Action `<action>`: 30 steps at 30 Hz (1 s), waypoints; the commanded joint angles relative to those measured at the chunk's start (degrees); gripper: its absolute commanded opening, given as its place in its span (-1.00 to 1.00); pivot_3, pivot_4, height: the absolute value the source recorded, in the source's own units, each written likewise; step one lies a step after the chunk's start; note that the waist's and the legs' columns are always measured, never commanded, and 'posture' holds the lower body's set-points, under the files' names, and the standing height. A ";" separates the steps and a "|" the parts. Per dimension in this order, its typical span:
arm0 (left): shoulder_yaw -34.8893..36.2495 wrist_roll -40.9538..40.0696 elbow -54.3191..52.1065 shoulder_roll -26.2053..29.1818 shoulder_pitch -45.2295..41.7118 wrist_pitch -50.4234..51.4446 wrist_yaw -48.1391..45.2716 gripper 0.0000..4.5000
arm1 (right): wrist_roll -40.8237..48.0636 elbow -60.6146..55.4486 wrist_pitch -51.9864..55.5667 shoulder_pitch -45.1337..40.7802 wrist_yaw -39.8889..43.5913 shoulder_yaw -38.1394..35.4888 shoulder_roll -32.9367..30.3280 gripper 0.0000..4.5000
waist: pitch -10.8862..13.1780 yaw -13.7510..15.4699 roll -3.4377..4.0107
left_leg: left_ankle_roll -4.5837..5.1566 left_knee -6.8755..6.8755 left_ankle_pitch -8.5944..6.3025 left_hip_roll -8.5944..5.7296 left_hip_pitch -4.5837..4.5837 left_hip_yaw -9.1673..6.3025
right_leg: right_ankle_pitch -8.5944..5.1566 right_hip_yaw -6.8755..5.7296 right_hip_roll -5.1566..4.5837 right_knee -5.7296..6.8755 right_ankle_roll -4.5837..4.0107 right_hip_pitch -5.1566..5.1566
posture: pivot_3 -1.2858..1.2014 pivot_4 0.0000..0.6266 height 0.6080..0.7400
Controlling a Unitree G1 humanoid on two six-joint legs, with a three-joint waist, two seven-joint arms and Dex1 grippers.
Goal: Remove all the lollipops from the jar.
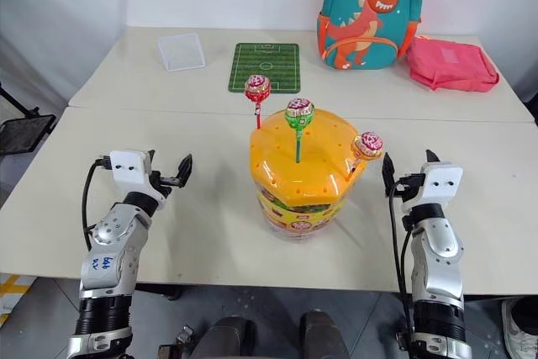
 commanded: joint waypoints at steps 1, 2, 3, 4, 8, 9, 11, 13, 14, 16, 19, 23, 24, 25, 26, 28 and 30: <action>-2.26 4.89 -0.76 2.80 0.16 -2.37 0.13 1.00 | 2.99 -0.79 -1.93 0.15 3.32 0.07 -0.16 1.00 | 0.00 0.01 0.00 | 0.00 0.00 0.00 0.00 0.00 0.00 | 0.00 0.00 0.00 -0.01 0.00 0.00 | 0.03 -0.52 1.00; -1.84 4.72 -0.17 2.78 0.04 -3.56 0.10 1.00 | 3.75 -0.87 -3.03 0.25 4.80 0.18 -0.07 1.00 | 0.00 -0.02 0.00 | 0.00 0.00 0.00 0.00 0.00 0.00 | 0.00 0.00 0.00 0.01 0.00 0.00 | 0.03 -0.52 1.00; -0.91 2.61 0.20 2.52 -0.28 -3.85 -1.10 1.00 | 4.62 -1.36 -4.07 0.65 6.52 0.28 -0.14 1.00 | 0.00 -0.01 0.00 | 0.00 -0.02 0.00 0.00 0.00 0.00 | 0.00 0.00 0.01 -0.01 0.00 0.00 | 0.03 -0.52 1.00; 0.35 -0.69 0.75 2.20 -0.73 -4.54 -3.59 1.00 | 6.22 -2.55 -4.02 1.48 9.39 0.62 -0.71 1.00 | 0.00 0.02 0.00 | 0.00 -0.01 0.00 0.00 0.01 0.01 | 0.00 0.01 0.01 0.00 0.00 0.00 | 0.03 -0.52 1.00; 0.81 -10.00 5.18 8.53 -4.71 -9.05 -23.38 1.00 | 18.50 -12.12 2.78 8.58 22.64 -2.48 -7.41 1.00 | 0.02 0.45 0.03 | 0.00 0.00 0.00 0.00 -0.05 -0.09 | 0.00 -0.10 -0.02 -0.06 0.00 0.03 | 0.03 -0.52 1.00; 2.21 -14.89 7.92 11.47 -7.63 -7.81 -31.59 1.00 | 23.04 -15.36 5.68 11.43 26.08 -6.00 -11.19 1.00 | 0.05 0.78 0.06 | 0.00 0.02 0.00 0.00 -0.08 -0.14 | 0.00 -0.13 -0.03 -0.09 0.00 0.03 | 0.03 -0.52 1.00; 4.42 -21.78 13.04 16.52 -12.30 -4.05 -42.87 1.00 | 31.40 -20.02 9.42 15.31 31.61 -11.66 -16.16 1.00 | 0.12 1.32 0.13 | 0.01 0.12 -0.01 -0.05 -0.18 -0.19 | 0.00 -0.20 -0.06 -0.19 0.00 0.05 | 0.03 -0.52 1.00; 5.16 -25.51 17.52 20.72 -16.22 0.92 -48.98 1.00 | 36.24 -22.69 11.16 17.17 33.49 -15.62 -18.71 1.00 | 0.12 1.01 0.13 | 0.02 0.11 -0.01 -0.02 -0.16 -0.23 | 0.00 -0.23 -0.03 -0.38 0.00 0.17 | 0.03 -0.52 1.00; 4.88 -27.04 19.75 23.55 -18.77 4.13 -53.37 1.00 | 38.30 -24.36 12.85 18.50 34.02 -18.23 -20.49 1.00 | 0.12 0.69 0.13 | 0.04 0.06 -0.02 -0.01 -0.02 -0.21 | 0.00 -0.22 -0.02 -0.41 0.00 0.28 | 0.03 -0.52 1.00; 4.16 -29.33 22.82 27.47 -22.90 9.74 -59.65 1.00 | 43.30 -28.13 14.59 20.43 37.53 -21.91 -22.23 1.00 | 0.12 0.17 0.13 | 0.05 -0.10 -0.03 0.03 0.18 -0.23 | 0.00 -0.21 0.03 -0.54 -0.01 0.46 | 0.03 -0.52 1.00; 2.47 -31.08 26.98 30.92 -28.24 15.88 -67.52 1.00 | 53.25 -34.58 20.68 23.72 36.77 -26.08 -23.78 1.00 | 0.12 -0.09 0.13 | 0.06 -0.22 -0.03 0.05 0.20 -0.24 | 0.00 -0.22 0.05 -0.46 -0.01 0.46 | 0.03 -0.52 1.00; 0.38 -30.94 33.84 31.04 -36.30 18.53 -75.25 1.00 | 59.61 -43.99 24.72 29.80 37.25 -29.49 -23.80 1.00 | 0.14 0.26 0.09 | 0.07 -0.14 -0.04 0.04 0.07 -0.30 | 0.00 -0.25 0.03 -0.34 -0.01 0.42 | 0.03 -0.52 1.00; -0.53 -30.22 34.94 29.90 -38.27 17.60 -76.33 1.00 | 59.11 -46.30 24.01 30.34 38.05 -29.04 -23.07 1.00 | 0.15 0.42 0.06 | 0.07 -0.12 -0.04 0.04 0.02 -0.35 | 0.00 -0.28 0.03 -0.37 0.00 0.41 | 0.03 -0.52 1.00; -1.94 -29.32 35.27 28.26 -39.83 16.42 -77.38 1.00 | 58.79 -48.36 23.95 30.88 38.68 -27.86 -22.68 1.00 | 0.16 0.61 0.05 | 0.08 -0.06 -0.05 0.04 0.02 -0.38 | 0.00 -0.29 0.03 -0.37 0.00 0.43 | 0.03 -0.52 1.00; -3.48 -28.06 35.58 26.37 -41.13 14.51 -78.27 1.00 | 56.62 -49.82 22.15 30.33 39.31 -26.24 -21.49 1.00 | 0.15 0.72 0.05 | 0.11 0.03 -0.06 0.03 -0.01 -0.40 | 0.00 -0.30 0.02 -0.41 0.01 0.44 | 0.03 -0.52 1.00; -5.41 -25.75 36.32 23.33 -42.81 10.17 -79.39 1.00 | 55.79 -51.13 21.63 30.16 37.62 -24.84 -19.96 1.00 | 0.15 1.14 0.05 | 0.17 0.13 -0.09 0.00 0.02 -0.40 | 0.07 -0.27 0.02 -0.55 0.12 0.59 | 0.03 -0.52 1.00; -5.74 -24.88 37.06 20.71 -44.38 7.23 -79.80 1.00 | 53.54 -51.12 20.57 31.17 38.42 -25.03 -18.70 1.00 | 0.15 1.22 0.04 | 0.22 0.19 -0.12 -0.02 0.04 -0.37 | 0.09 -0.23 0.01 -0.83 0.17 0.68 | 0.03 -0.52 1.00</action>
